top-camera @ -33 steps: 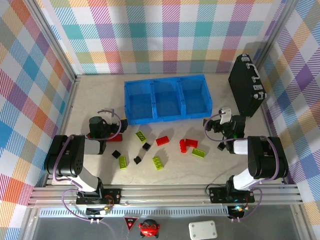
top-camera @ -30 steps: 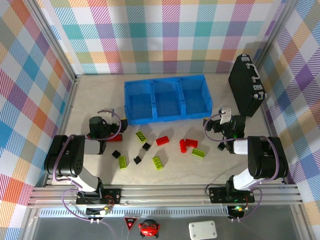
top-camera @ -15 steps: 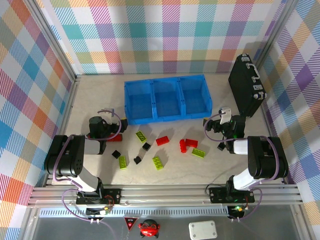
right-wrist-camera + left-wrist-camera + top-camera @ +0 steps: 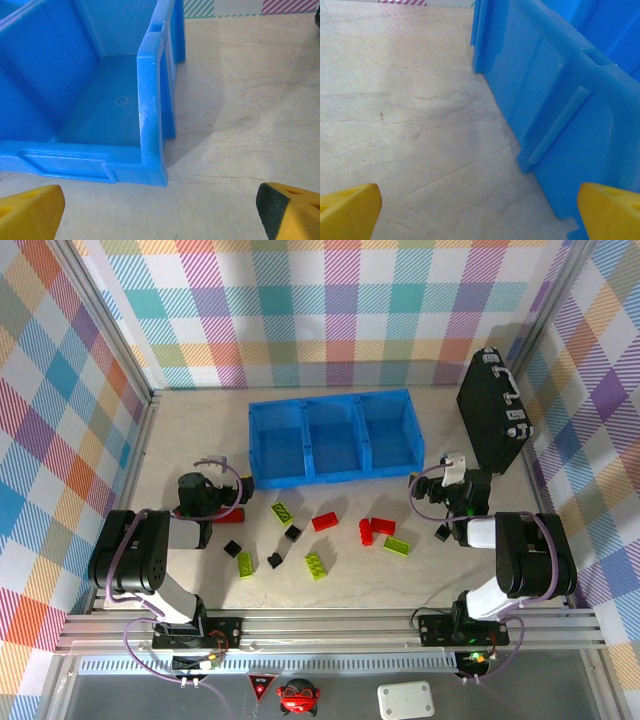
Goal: Sort the legos into containers by color
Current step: Pick up the lego from the middle-right of the table.
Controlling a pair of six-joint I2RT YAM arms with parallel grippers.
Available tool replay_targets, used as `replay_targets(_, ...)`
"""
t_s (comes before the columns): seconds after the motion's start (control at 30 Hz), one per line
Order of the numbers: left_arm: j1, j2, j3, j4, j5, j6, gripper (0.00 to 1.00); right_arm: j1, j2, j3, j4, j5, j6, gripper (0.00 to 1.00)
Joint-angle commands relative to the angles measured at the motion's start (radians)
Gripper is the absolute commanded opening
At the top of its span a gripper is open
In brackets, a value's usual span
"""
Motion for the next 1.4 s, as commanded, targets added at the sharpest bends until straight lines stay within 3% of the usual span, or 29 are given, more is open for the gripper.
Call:
replay_targets(0.0, 0.01, 0.004, -0.003, 0.026, -0.006, -0.007, 1.0, -0.001, 0.006, 0.018, 0.009, 0.008, 0.013, 0.99)
replay_targets(0.2, 0.008, -0.02, 0.002, -0.002, 0.015, 0.008, 1.0, -0.001, -0.009, 0.03, -0.025, 0.013, 0.013, 0.99)
replay_targets(0.37, -0.011, -0.079, 0.02, -0.085, -0.064, 0.0, 1.0, -0.002, -0.069, 0.077, -0.164, 0.024, 0.023, 0.99)
replay_targets(0.77, -0.111, -0.246, 0.217, -0.618, -0.223, -0.041, 1.0, 0.001, -0.206, 0.232, -0.637, 0.017, 0.084, 0.97)
replay_targets(1.07, -0.131, -0.298, 0.418, -1.003, -0.169, -0.144, 1.0, 0.006, -0.311, 0.345, -1.029, -0.056, 0.216, 0.88)
replay_targets(1.2, -0.131, -0.242, 0.565, -1.27, -0.148, -0.197, 1.0, 0.017, -0.335, 0.399, -1.197, -0.024, 0.273, 0.83)
replay_targets(1.37, -0.132, -0.205, 0.667, -1.429, -0.057, -0.203, 0.99, 0.019, -0.32, 0.481, -1.411, 0.031, 0.355, 0.74)
